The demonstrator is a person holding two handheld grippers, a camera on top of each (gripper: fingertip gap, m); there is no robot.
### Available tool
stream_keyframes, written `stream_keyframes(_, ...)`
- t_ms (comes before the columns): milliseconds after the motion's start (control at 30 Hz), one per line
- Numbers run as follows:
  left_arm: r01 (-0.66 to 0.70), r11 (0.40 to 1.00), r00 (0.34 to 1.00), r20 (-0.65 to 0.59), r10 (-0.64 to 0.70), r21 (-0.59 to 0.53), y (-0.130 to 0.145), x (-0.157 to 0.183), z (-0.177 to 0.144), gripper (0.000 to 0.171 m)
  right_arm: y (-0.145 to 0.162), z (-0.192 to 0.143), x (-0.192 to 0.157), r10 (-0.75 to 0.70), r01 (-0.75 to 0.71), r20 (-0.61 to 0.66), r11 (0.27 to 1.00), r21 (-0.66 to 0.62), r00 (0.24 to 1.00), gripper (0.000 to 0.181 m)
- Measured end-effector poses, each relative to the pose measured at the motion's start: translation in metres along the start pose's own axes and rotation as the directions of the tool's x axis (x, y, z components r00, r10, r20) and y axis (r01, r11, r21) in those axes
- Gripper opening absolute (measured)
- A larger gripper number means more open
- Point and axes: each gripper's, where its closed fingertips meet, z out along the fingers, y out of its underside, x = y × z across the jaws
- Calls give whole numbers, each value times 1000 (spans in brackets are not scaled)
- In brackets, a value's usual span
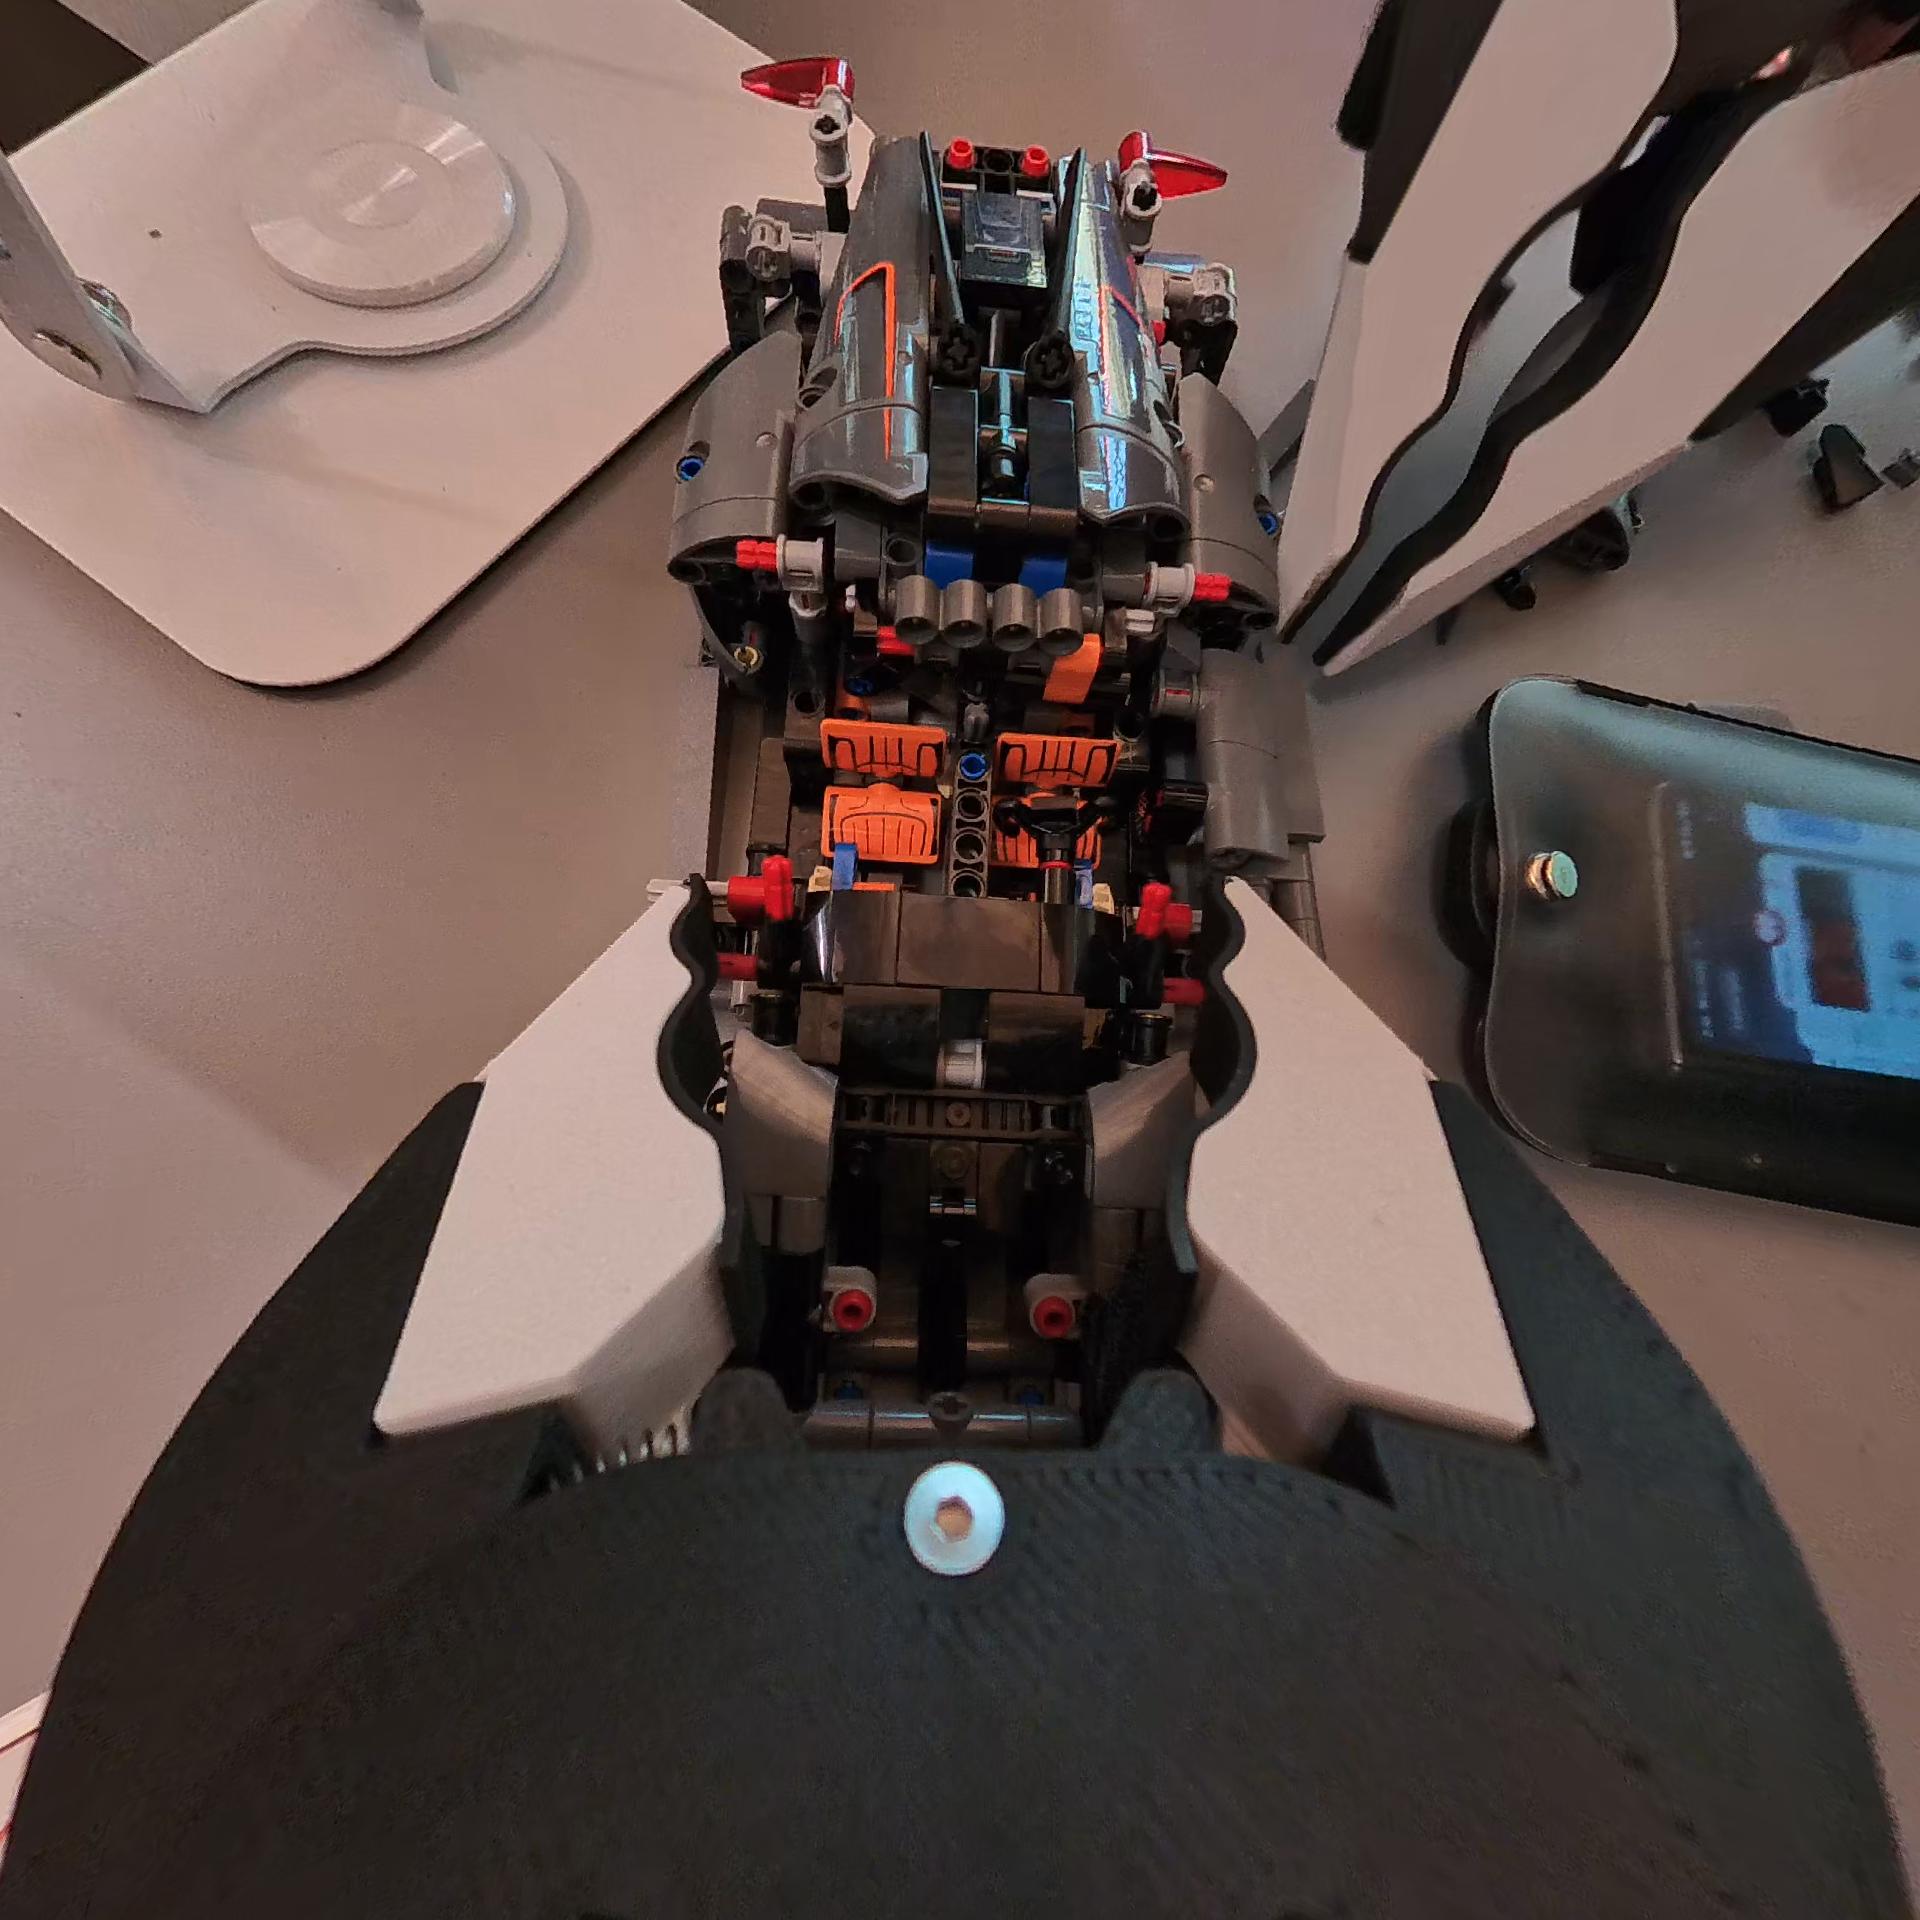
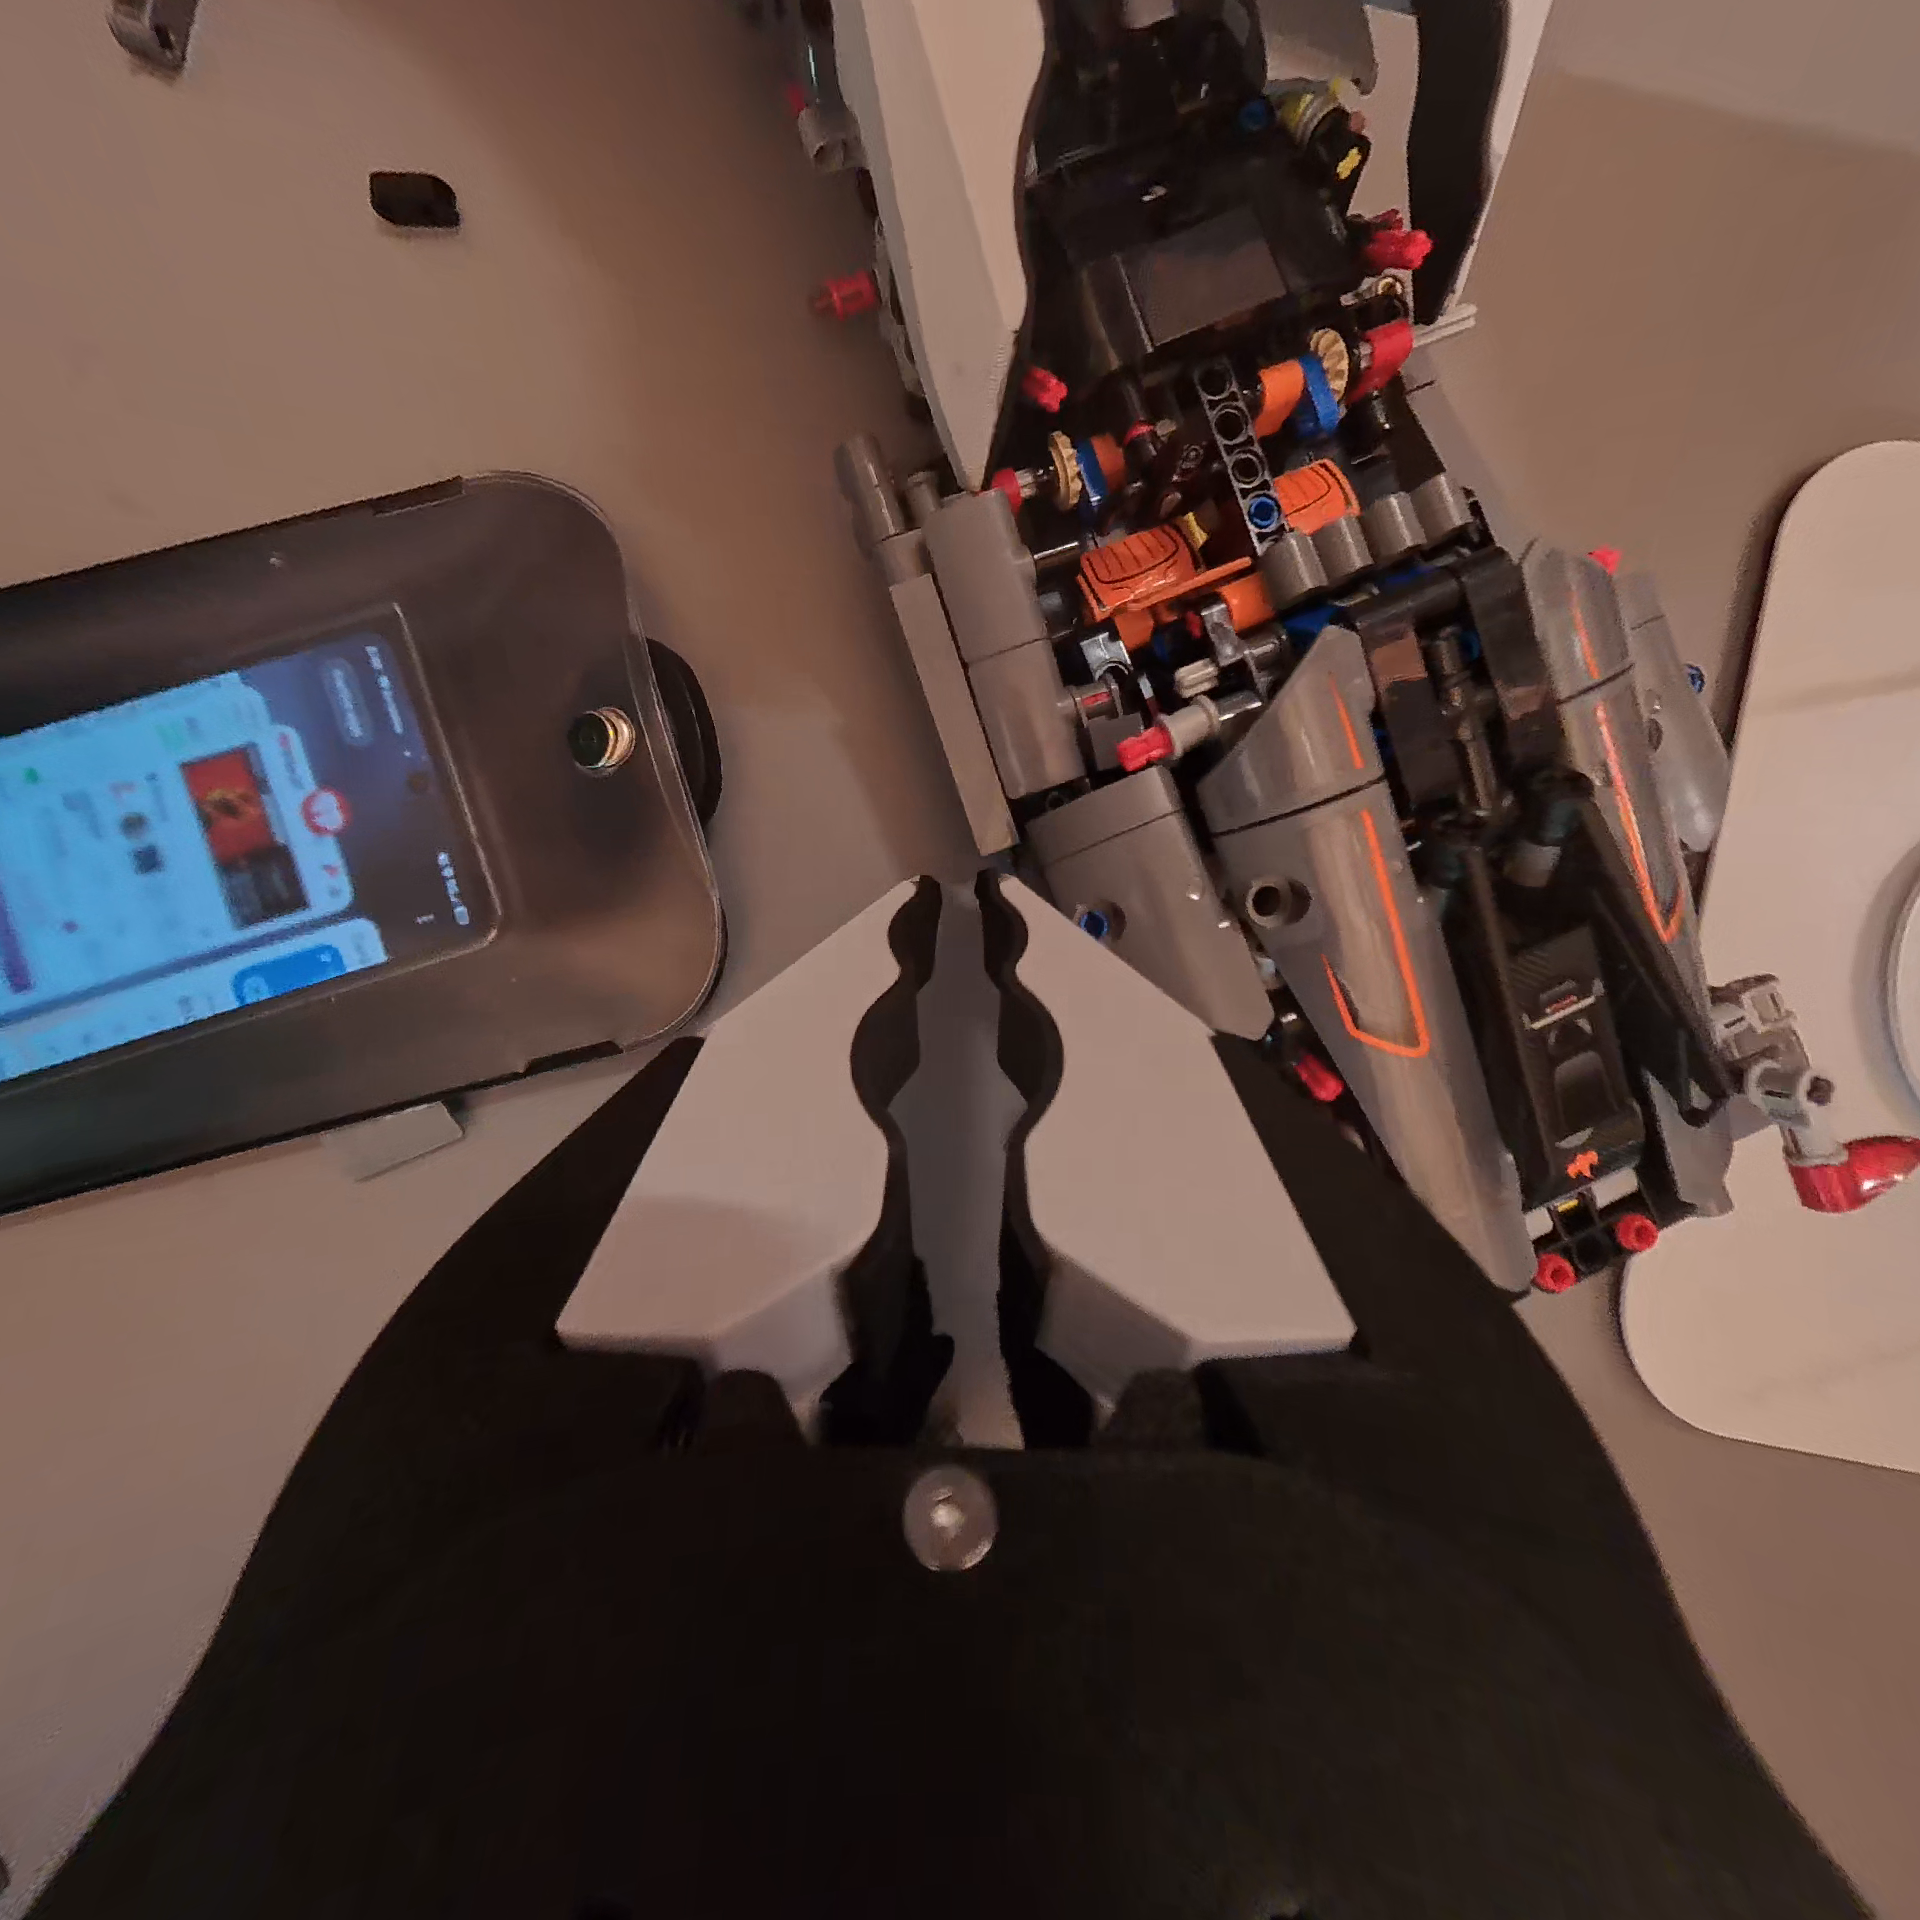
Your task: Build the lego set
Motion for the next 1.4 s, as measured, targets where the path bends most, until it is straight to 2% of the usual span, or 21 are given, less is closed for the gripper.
stream_keyframes(500, -10, 1000, 1000, 5, 10, -6, -3, 5, 5, 91, 9, 1, 7, 4, -4, -9, 1000, -25, 1000, 0)
stream_keyframes(767, 14, 1000, 999, -43, -13, 17, -7, 12, 6, 90, 18, -4, 7, 31, -29, 32, 998, -58, 999, 0)
stream_keyframes(1000, 45, 998, 995, -91, -41, 50, -13, 17, 8, 88, 37, -9, 4, 28, -21, 73, 996, -89, 997, 9)
stream_keyframes(1400, 52, 997, 994, -102, -47, 48, -12, 16, 7, 85, 19, -19, 2, -49, 50, 39, 998, -28, 998, 9)
